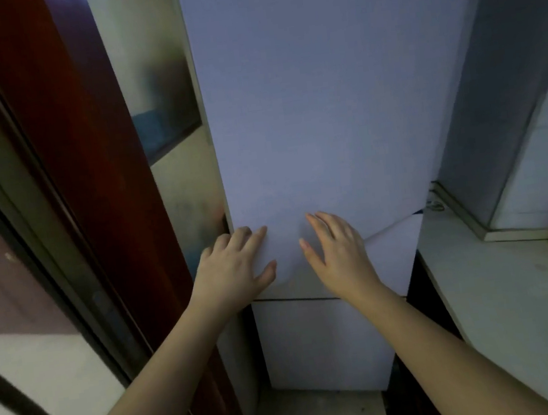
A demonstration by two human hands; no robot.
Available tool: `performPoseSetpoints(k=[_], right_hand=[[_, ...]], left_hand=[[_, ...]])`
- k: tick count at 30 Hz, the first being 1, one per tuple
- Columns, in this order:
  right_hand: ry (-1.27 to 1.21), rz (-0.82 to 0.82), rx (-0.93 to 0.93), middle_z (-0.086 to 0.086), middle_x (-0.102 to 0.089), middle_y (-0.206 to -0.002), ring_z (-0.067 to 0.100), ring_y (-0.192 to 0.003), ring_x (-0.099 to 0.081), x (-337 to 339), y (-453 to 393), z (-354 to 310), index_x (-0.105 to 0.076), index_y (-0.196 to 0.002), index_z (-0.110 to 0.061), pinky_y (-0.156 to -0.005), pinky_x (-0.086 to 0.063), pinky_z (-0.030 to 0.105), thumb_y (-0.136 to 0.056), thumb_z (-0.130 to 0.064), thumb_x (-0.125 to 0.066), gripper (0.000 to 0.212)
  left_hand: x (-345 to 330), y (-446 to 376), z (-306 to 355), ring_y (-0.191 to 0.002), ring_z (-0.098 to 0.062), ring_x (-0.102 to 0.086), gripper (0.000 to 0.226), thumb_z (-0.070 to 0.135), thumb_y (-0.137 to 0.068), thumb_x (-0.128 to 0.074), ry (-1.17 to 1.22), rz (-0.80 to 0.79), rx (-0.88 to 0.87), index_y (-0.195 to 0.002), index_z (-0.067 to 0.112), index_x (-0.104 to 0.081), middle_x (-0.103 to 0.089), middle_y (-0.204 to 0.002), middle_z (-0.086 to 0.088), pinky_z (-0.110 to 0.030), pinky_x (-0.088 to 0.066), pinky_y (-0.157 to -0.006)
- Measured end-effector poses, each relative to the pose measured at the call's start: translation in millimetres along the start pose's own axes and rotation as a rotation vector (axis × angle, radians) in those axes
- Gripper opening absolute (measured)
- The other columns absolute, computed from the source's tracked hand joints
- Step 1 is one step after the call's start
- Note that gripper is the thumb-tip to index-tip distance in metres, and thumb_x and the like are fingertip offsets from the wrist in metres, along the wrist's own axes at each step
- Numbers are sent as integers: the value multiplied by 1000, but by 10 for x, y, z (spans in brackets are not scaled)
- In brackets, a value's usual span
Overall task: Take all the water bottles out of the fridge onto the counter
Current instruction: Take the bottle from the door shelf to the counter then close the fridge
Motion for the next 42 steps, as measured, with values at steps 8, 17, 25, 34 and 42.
performPoseSetpoints(k=[8, 17, 25, 34, 42], right_hand=[[-56, -49, 38, 10, -49, -142, 30, -134, -42, -287, -578, 139, -51, -139, -12, -109, -33, 43, -100, -40, -49, 49], [-70, -65, 0, 12, -44, -146, 29, -137, -38, -701, -1087, 192, -46, -143, -12, -110, -32, 46, -99, -40, -50, 52], [-26, -15, -72, 15, -45, -145, 30, -135, -40, -856, -1434, 271, -44, -145, -11, -111, -33, 43, -99, -40, -51, 56], [-41, -11, -65, 10, -45, -139, 26, -131, -39, -968, -1686, 473, -43, -146, -19, -110, -34, 42, -98, -43, -49, 54], [-35, -48, -47, 11, -39, -148, 25, -138, -33, -1062, -1923, 690, -36, -150, -16, -113, -30, 42, -99, -46, -46, 60]], left_hand=[[-200, -336, -239, -121, -28, -49, 64, 60, -89, -42, 3, -18, 108, -145, 28, -38, -45, -138, -1, -42, -47, -90], [-717, -722, -503, -138, -28, -35, 69, 58, -93, -39, -9, -83, 106, -152, 28, -22, -27, -158, -6, -42, -35, -106], [-1049, -1239, -550, -147, -27, -18, 71, 53, -96, -38, 61, -72, -24, -155, 22, -14, -12, -164, -3, -42, -24, -114], [-1100, -1639, -469, -140, -31, -32, 69, 48, -94, -46, 65, -3, -69, -154, 20, -25, -29, -158, -10, -48, -29, -111], [-1329, -1902, -475, -151, -27, -9, 75, 53, -97, -37, 52, -79, 6, -156, 23, -4, -2, -165, -7, -46, -19, -117]])
Point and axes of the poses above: each hand's wrist, its own y-axis away from the middle knuckle, its own x-axis out of the back of the hand, z = x × y, the point moved 6 cm from there along -y, towards the middle knuckle
